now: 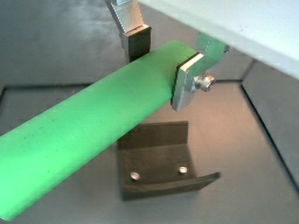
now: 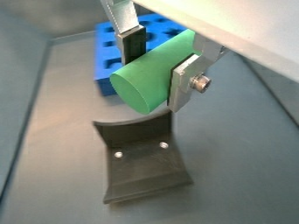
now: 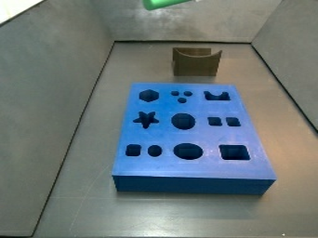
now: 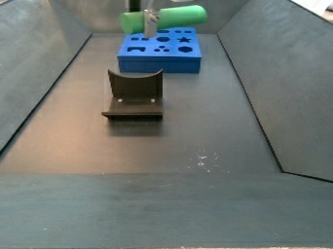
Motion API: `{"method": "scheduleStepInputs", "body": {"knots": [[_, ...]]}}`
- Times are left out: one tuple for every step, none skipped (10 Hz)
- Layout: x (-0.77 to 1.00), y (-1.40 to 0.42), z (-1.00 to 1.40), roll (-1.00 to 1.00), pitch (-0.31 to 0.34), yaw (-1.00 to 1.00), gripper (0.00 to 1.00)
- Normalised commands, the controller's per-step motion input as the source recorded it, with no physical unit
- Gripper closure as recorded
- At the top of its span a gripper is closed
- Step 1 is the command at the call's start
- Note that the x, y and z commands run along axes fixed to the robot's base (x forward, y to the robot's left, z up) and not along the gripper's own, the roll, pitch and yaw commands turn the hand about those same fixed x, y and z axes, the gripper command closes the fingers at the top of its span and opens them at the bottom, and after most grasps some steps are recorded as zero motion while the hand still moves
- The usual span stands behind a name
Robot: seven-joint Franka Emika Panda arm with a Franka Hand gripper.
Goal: Pick up the oval object. Move up. Place the oval object on the fixture. Regrasp the oval object. Move to above the board. Insert the oval object.
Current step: Place the oval object on the fixture.
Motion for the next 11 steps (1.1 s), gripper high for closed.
{"method": "scheduleStepInputs", "body": {"knots": [[0.74,-0.07,0.01,0.03,0.183,1.00,1.00],[0.66,-0.05,0.01,0.03,0.202,1.00,1.00],[0.56,-0.03,0.01,0.04,0.229,1.00,1.00],[0.48,-0.02,0.01,0.04,0.251,1.00,1.00],[0.43,-0.02,0.01,0.05,0.268,1.00,1.00],[-0.05,0.25,-0.11,-0.70,0.240,1.00,1.00],[-0.13,0.23,-0.11,-0.80,0.269,1.00,1.00],[-0.15,0.16,-0.05,-0.89,0.293,1.00,1.00],[-0.12,0.12,-0.02,-0.92,0.321,1.00,1.00],[-0.05,0.05,0.00,-0.97,0.411,1.00,1.00],[-0.01,0.04,0.00,-1.00,0.517,0.97,1.00]]}}
